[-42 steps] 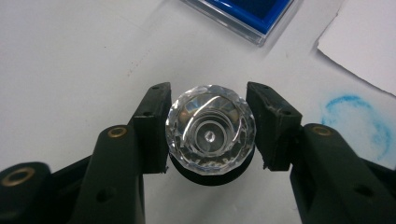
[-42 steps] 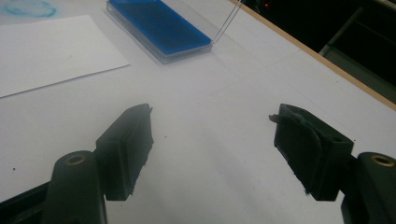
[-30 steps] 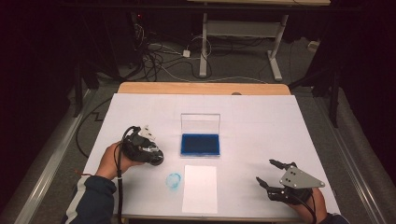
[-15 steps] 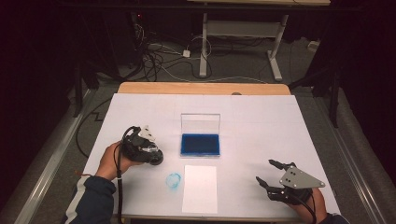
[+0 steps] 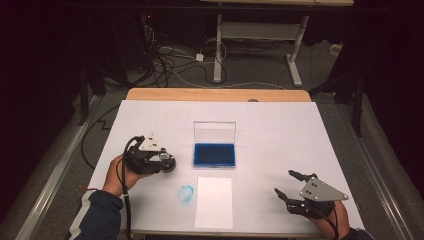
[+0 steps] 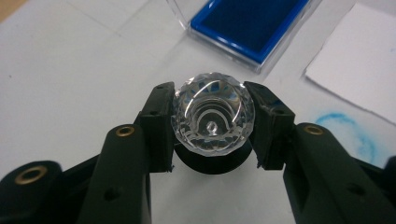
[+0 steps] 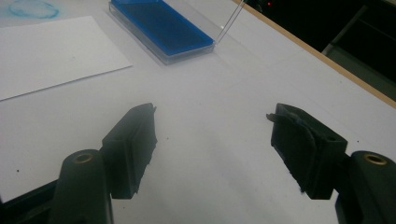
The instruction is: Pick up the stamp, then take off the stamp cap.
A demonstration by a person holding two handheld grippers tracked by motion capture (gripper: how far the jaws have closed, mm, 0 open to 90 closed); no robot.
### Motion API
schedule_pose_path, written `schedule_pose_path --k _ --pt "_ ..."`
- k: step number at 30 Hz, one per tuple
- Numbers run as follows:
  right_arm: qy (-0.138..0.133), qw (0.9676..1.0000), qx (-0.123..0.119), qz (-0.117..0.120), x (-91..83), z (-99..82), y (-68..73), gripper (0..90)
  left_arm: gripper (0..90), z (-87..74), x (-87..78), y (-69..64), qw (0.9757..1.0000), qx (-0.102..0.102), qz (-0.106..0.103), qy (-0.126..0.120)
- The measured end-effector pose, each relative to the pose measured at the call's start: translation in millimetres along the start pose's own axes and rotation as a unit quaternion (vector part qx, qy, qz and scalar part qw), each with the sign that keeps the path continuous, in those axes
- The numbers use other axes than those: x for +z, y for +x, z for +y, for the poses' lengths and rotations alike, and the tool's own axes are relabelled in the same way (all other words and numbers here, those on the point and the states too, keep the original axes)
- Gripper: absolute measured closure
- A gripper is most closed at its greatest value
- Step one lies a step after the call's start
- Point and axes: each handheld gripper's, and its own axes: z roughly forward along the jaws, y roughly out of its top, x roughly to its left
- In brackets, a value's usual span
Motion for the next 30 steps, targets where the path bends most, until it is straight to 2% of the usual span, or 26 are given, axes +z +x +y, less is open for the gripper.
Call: schedule_pose_path --k 4,7,9,11,15,18,20,23,26,28,30 --pt "-0.001 1.0000 0.002 -0.002 0.3 -0.2 -0.7 30.7 54.4 -2.2 -4.9 -1.4 0.9993 0.002 -0.007 -0.036" --pt "-0.004 1.0000 0.006 -0.003 0.6 0.2 -1.8 30.4 54.4 -3.4 -7.0 -4.2 0.9987 0.010 -0.013 -0.048" --pt "-0.003 1.0000 0.005 -0.004 1.0 0.7 -1.3 30.4 54.4 -3.2 -7.3 -6.2 0.9987 0.016 -0.020 -0.043" --pt "-0.002 1.0000 0.003 -0.003 1.5 0.9 -0.6 30.4 54.4 -2.0 -6.9 -9.4 0.9989 0.022 -0.015 -0.038" --pt "-0.001 1.0000 -0.001 0.001 2.9 1.9 1.0 30.4 54.4 3.3 -5.3 -14.7 0.9987 0.036 -0.027 -0.026" --pt "-0.001 1.0000 -0.005 0.006 4.1 3.0 2.9 30.3 54.4 11.0 -8.4 -21.5 0.9983 0.049 -0.026 -0.019" --pt "-0.003 0.9999 -0.006 0.011 6.0 4.0 3.2 30.4 54.4 17.7 -11.0 -25.8 0.9976 0.059 -0.036 -0.010" --pt "-0.003 0.9997 -0.008 0.021 10.3 6.4 4.5 30.3 54.5 29.5 -15.0 -32.5 0.9954 0.087 -0.033 0.025" --pt "-0.008 0.9989 -0.010 0.045 15.5 13.6 6.6 30.3 54.4 40.3 -21.1 -42.1 0.9934 0.103 -0.043 0.025" --pt "-0.014 0.9984 -0.010 0.054 18.7 18.3 9.4 30.0 54.5 46.0 -21.6 -49.6 0.9922 0.111 -0.052 0.022" --pt "-0.019 0.9972 -0.004 0.073 24.2 23.8 11.8 27.6 54.5 51.1 -19.3 -58.3 0.9901 0.127 -0.054 0.026"
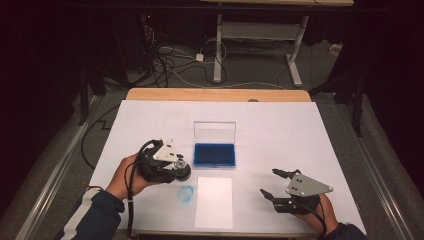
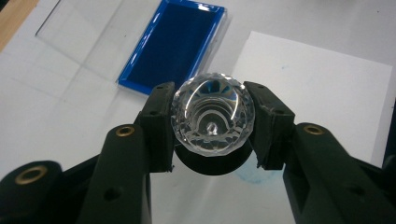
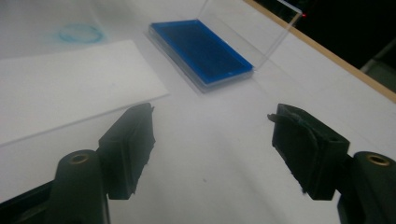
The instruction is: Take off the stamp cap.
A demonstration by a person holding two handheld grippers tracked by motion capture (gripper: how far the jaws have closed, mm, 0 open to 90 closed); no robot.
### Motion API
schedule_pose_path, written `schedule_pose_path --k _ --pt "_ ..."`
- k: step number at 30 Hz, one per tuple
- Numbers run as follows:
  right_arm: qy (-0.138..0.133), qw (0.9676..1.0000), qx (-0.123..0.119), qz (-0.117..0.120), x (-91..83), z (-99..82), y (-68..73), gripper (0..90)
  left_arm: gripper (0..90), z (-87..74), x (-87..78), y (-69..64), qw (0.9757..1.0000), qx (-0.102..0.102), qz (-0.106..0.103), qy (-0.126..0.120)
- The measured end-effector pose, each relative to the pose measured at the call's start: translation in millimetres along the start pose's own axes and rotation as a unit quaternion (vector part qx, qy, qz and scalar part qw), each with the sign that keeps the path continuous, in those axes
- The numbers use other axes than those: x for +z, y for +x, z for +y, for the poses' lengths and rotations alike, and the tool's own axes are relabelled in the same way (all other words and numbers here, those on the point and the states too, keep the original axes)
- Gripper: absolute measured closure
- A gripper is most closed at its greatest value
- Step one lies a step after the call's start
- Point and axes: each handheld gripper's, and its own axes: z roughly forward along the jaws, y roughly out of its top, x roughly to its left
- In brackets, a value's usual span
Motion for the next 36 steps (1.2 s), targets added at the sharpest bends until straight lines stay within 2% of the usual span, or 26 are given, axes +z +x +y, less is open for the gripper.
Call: schedule_pose_path --k 4,5,8,10,12,15,17,21,26,30,32,36 --pt "-0.002 0.9995 0.002 0.030 16.3 10.9 5.0 24.0 54.5 10.0 10.4 -8.5 0.9998 0.012 -0.018 -0.007" --pt "-0.002 0.9995 0.002 0.030 16.3 10.9 5.0 24.0 54.5 11.6 13.0 -9.8 0.9997 0.010 -0.019 -0.012" --pt "0.000 0.9985 0.002 0.055 26.7 17.8 9.5 21.8 54.4 14.4 21.7 -13.4 0.9992 0.009 -0.029 -0.028" --pt "-0.001 0.9977 -0.001 0.067 33.5 21.9 13.3 20.9 54.5 15.4 27.1 -14.9 0.9988 0.013 -0.038 -0.027" --pt "0.002 0.9967 -0.006 0.081 39.7 25.6 16.7 20.2 54.4 15.7 30.8 -16.4 0.9988 0.015 -0.037 -0.029" --pt "0.001 0.9959 -0.012 0.089 47.9 30.0 21.3 20.5 54.4 15.3 32.8 -16.0 0.9981 0.007 -0.043 -0.044" --pt "0.005 0.9954 -0.023 0.093 53.0 32.6 25.2 21.3 54.4 16.7 33.7 -16.3 0.9979 0.014 -0.046 -0.044" --pt "0.007 0.9938 -0.030 0.107 61.8 36.4 32.0 22.5 54.4 17.2 33.7 -17.8 0.9969 0.015 -0.052 -0.057" --pt "0.003 0.9920 -0.018 0.125 73.1 40.8 38.1 22.2 54.4 21.8 31.6 -23.2 0.9957 0.022 -0.054 -0.072" --pt "0.005 0.9904 -0.017 0.137 83.8 43.8 44.5 19.9 54.5 25.0 28.8 -27.0 0.9940 0.021 -0.061 -0.088" --pt "0.005 0.9902 -0.023 0.138 89.7 46.1 49.0 19.7 54.4 26.5 28.0 -29.2 0.9926 0.021 -0.071 -0.096" --pt "-0.005 0.9891 -0.023 0.146 96.8 49.3 52.7 20.4 54.5 29.1 28.0 -32.1 0.9912 0.017 -0.075 -0.108"
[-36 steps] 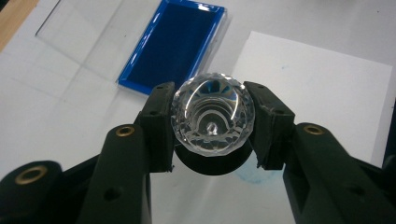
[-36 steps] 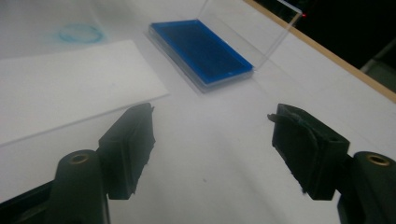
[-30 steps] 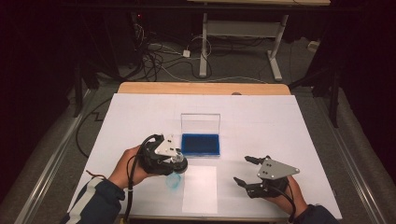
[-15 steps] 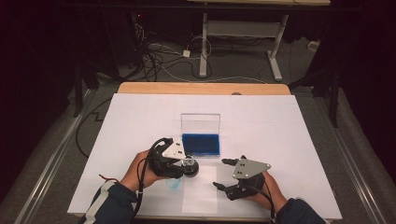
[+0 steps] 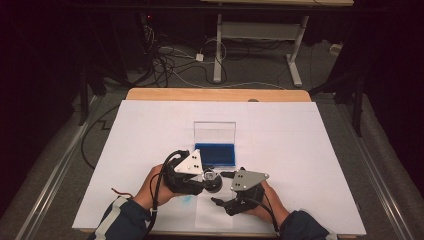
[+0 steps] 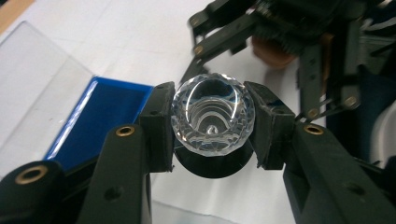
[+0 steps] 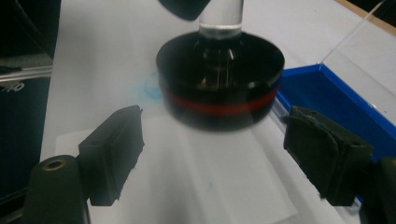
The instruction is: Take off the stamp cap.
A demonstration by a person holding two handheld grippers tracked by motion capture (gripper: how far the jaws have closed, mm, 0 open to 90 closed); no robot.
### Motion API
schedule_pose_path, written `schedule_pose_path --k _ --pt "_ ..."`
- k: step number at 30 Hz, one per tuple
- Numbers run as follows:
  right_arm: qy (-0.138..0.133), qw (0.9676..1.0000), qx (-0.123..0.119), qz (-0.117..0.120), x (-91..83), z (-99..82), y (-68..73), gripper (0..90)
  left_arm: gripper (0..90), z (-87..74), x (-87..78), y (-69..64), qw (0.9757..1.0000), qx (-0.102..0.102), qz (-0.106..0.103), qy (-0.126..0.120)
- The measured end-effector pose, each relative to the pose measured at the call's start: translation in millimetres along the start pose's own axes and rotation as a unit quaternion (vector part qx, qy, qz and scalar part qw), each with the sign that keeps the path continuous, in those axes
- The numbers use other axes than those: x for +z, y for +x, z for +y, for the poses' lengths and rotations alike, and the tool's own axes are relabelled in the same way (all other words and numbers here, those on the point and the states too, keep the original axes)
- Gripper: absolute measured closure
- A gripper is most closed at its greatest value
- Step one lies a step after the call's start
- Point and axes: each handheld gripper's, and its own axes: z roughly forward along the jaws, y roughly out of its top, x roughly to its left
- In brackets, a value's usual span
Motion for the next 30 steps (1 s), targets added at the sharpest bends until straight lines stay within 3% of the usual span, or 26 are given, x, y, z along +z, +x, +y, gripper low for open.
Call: schedule_pose_path --k 6,13,30 --pt "-0.017 0.9997 -0.016 -0.003 8.9 3.2 4.0 27.6 54.4 -0.6 1.4 0.1 0.9999 -0.004 -0.014 -0.009" --pt "-0.036 0.9992 -0.014 -0.005 6.9 3.7 3.9 33.8 54.5 -1.7 2.0 0.8 0.9998 -0.009 -0.013 -0.010" --pt "-0.033 0.9993 -0.011 -0.014 6.8 2.9 4.5 37.9 54.4 -3.5 4.4 3.0 0.9993 -0.024 -0.018 -0.023"
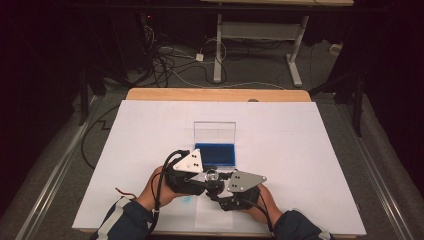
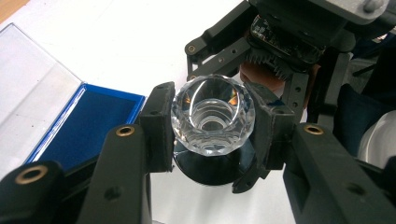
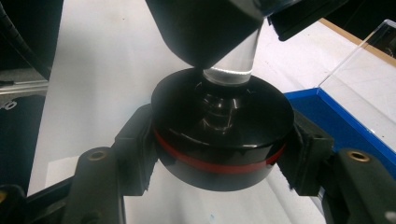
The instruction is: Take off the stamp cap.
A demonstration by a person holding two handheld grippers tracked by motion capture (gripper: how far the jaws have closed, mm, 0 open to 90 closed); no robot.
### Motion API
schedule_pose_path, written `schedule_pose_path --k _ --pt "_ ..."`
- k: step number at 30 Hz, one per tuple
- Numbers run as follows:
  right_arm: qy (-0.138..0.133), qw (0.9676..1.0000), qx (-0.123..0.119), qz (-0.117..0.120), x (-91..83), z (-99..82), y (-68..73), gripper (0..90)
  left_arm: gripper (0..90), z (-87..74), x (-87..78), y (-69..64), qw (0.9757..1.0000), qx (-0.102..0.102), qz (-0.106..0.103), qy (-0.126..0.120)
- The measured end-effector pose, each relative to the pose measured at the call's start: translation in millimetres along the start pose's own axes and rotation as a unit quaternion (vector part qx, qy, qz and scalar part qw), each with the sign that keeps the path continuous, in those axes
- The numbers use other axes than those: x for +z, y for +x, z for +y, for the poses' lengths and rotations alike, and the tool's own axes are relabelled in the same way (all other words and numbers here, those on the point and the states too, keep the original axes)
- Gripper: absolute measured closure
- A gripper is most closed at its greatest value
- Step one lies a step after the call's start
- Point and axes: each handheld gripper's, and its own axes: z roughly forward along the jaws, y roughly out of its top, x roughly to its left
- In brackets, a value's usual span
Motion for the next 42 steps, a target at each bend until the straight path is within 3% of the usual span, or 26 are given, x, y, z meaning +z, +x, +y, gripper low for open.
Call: schedule_pose_path --k 16,21,31,42 --pt "0.032 0.9995 0.002 0.003 -2.5 3.3 0.3 38.5 54.6 -2.6 1.0 0.8 1.0000 -0.005 -0.003 0.000" --pt "0.037 0.9993 -0.002 0.001 -3.2 3.3 0.9 38.7 54.7 -2.5 0.6 -2.3 1.0000 0.004 0.006 0.006" --pt "0.045 0.9990 -0.004 -0.001 -4.8 2.4 -0.2 39.1 54.8 -6.6 -0.1 -3.4 0.9999 0.000 0.014 -0.001" --pt "0.057 0.9983 -0.006 -0.001 -3.5 2.3 0.5 39.1 54.8 -9.7 1.8 -0.7 1.0000 0.000 0.006 0.006"
